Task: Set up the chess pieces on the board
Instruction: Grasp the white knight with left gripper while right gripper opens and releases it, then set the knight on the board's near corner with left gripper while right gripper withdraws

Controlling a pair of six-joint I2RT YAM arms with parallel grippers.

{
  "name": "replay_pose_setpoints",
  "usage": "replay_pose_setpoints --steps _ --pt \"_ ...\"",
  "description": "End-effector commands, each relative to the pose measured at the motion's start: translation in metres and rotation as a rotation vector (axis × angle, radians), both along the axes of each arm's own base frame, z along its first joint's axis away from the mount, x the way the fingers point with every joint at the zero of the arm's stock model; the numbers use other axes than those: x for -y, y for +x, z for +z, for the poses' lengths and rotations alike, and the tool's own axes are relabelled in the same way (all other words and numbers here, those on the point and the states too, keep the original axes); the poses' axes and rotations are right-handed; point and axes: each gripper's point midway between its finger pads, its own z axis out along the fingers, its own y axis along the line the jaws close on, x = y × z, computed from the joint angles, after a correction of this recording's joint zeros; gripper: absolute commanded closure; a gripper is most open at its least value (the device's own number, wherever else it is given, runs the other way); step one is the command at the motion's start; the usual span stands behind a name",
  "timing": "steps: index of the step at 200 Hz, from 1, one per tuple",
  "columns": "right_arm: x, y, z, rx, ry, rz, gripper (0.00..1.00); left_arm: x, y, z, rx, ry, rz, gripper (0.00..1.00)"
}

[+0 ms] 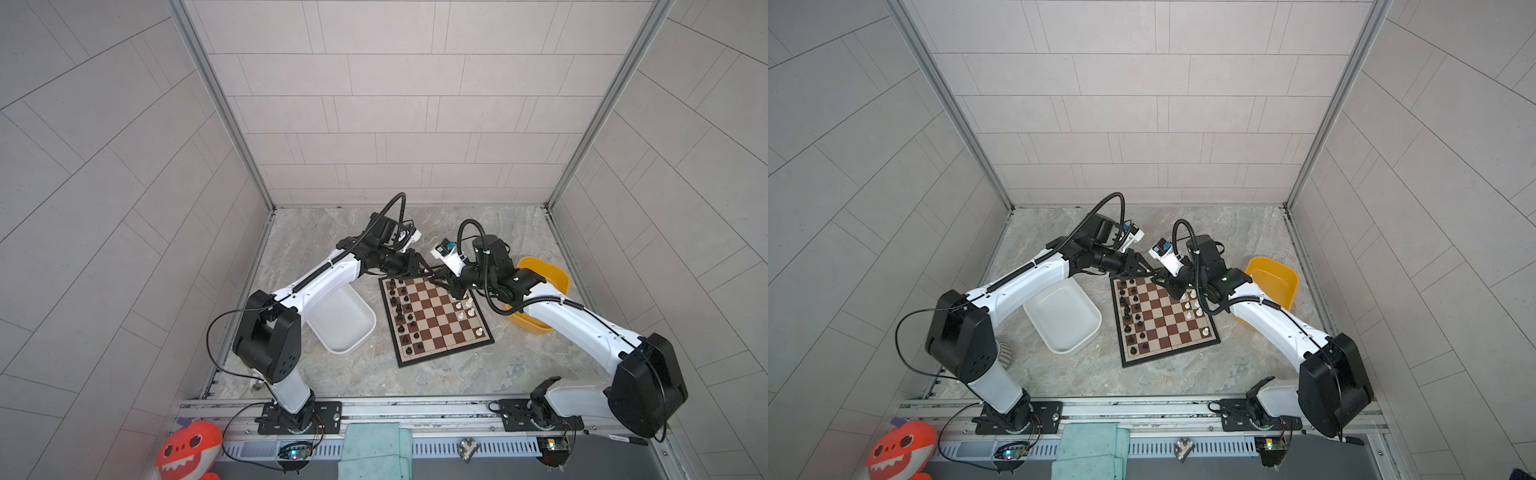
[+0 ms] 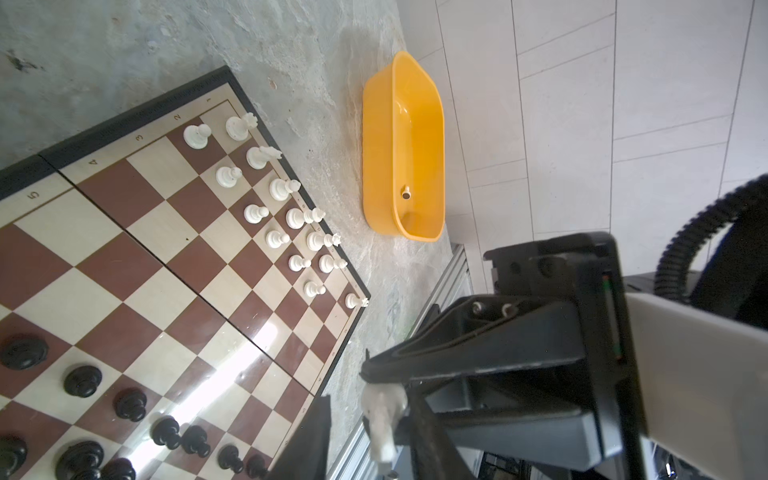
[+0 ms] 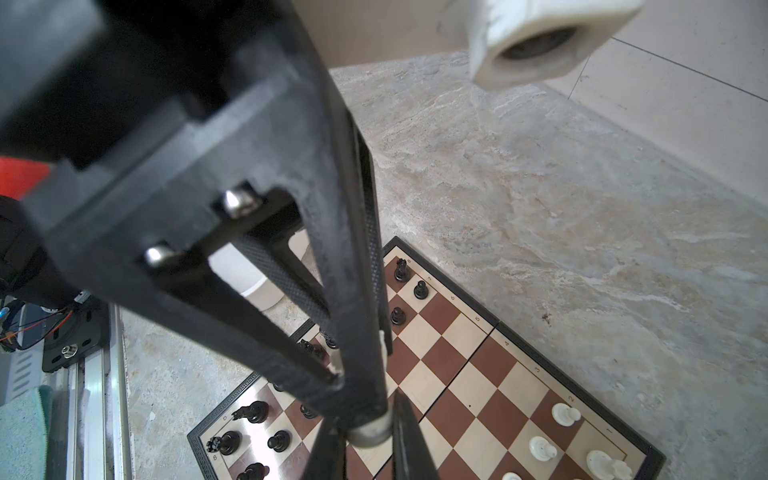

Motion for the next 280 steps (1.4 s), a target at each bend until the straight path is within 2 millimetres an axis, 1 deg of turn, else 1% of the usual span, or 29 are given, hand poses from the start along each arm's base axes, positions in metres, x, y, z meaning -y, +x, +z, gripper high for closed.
replay_pose_setpoints --steps 1,34,48,62,72,75,86,96,103,108,111,113,114,116,128,134,143,155,167,183,200,207,214,224,231,248,260,280 --pt "-0.002 0.000 0.012 0.040 0.005 0.018 1.00 0.003 -0.001 0.009 0.013 -0.007 -0.015 0.67" --pt "-0.002 0.000 0.011 0.036 0.007 0.019 1.00 0.004 0.001 0.007 0.004 -0.001 -0.004 0.79" --pt "-0.002 -0.001 0.012 0.039 0.008 0.020 1.00 0.004 0.002 0.007 0.002 -0.005 -0.002 0.86" --pt "0.000 -0.001 0.015 0.043 0.012 0.012 1.00 0.006 0.002 0.008 -0.009 -0.016 -0.001 0.99" --pt "0.002 -0.001 0.021 0.043 0.023 -0.008 0.99 0.009 0.001 0.013 -0.018 -0.045 -0.008 1.00" --pt "0.003 0.000 0.022 0.038 0.026 -0.019 0.95 0.011 0.000 0.016 -0.020 -0.056 -0.011 1.00" --pt "0.009 0.002 0.034 0.023 0.061 -0.071 0.72 0.016 -0.001 0.023 -0.025 -0.092 -0.018 1.00" --pt "0.021 0.007 0.047 0.008 0.096 -0.153 0.48 0.019 -0.003 0.025 0.004 -0.084 -0.019 1.00" --pt "0.037 0.012 0.051 -0.006 0.091 -0.254 0.34 0.019 -0.003 0.022 0.036 -0.044 -0.010 1.00" --pt "0.053 0.016 0.053 -0.019 0.080 -0.340 0.24 0.020 -0.004 0.019 0.058 -0.009 -0.011 1.00" --pt "0.062 0.017 0.053 -0.034 0.074 -0.391 0.15 0.020 -0.006 0.017 0.069 0.017 -0.011 1.00" --pt "0.069 0.017 0.052 -0.044 0.067 -0.425 0.06 0.020 -0.007 0.017 0.083 0.031 -0.015 1.00" --pt "0.074 0.018 0.052 -0.051 0.065 -0.446 0.03 0.020 -0.008 0.015 0.087 0.043 -0.018 1.00" --pt "0.082 0.019 0.052 -0.060 0.059 -0.489 0.01 0.021 -0.009 0.014 0.103 0.063 -0.024 1.00" --pt "0.138 0.020 0.045 -0.149 0.042 -0.762 0.01 0.025 -0.018 0.005 0.192 0.197 -0.063 1.00" --pt "0.164 0.014 0.039 -0.207 0.044 -0.876 0.01 0.031 -0.024 -0.001 0.236 0.257 -0.094 1.00" --pt "0.196 0.005 0.031 -0.282 0.054 -0.997 0.01 0.039 -0.031 -0.010 0.280 0.329 -0.134 1.00" --pt "0.228 -0.012 0.015 -0.355 0.053 -1.107 0.01 0.053 -0.040 -0.022 0.322 0.402 -0.186 1.00" --pt "0.247 -0.027 0.004 -0.400 0.069 -1.168 0.01 0.068 -0.048 -0.033 0.348 0.451 -0.230 1.00" --pt "0.263 -0.042 -0.005 -0.432 0.115 -1.225 0.01 0.086 -0.058 -0.048 0.397 0.526 -0.289 1.00" --pt "0.271 -0.052 -0.009 -0.417 0.139 -1.256 0.01 0.104 -0.068 -0.065 0.445 0.599 -0.345 1.00" --pt "0.270 -0.055 -0.009 -0.413 0.140 -1.254 0.01 0.112 -0.070 -0.069 0.456 0.613 -0.355 1.00" --pt "0.269 -0.056 -0.009 -0.411 0.145 -1.251 0.01 0.116 -0.069 -0.079 0.449 0.636 -0.361 1.00" --pt "0.266 -0.057 -0.010 -0.415 0.162 -1.245 0.01 0.123 -0.069 -0.087 0.442 0.654 -0.365 1.00" --pt "0.264 -0.057 -0.011 -0.415 0.173 -1.235 0.01 0.125 -0.068 -0.095 0.440 0.674 -0.367 1.00" --pt "0.259 -0.055 -0.016 -0.418 0.193 -1.217 0.01 0.132 -0.065 -0.108 0.445 0.698 -0.369 1.00" --pt "0.260 -0.056 -0.020 -0.426 0.184 -1.224 0.01 0.136 -0.066 -0.114 0.447 0.710 -0.378 1.00" --pt "0.261 -0.059 -0.020 -0.419 0.170 -1.226 0.01 0.141 -0.066 -0.125 0.434 0.717 -0.391 1.00"
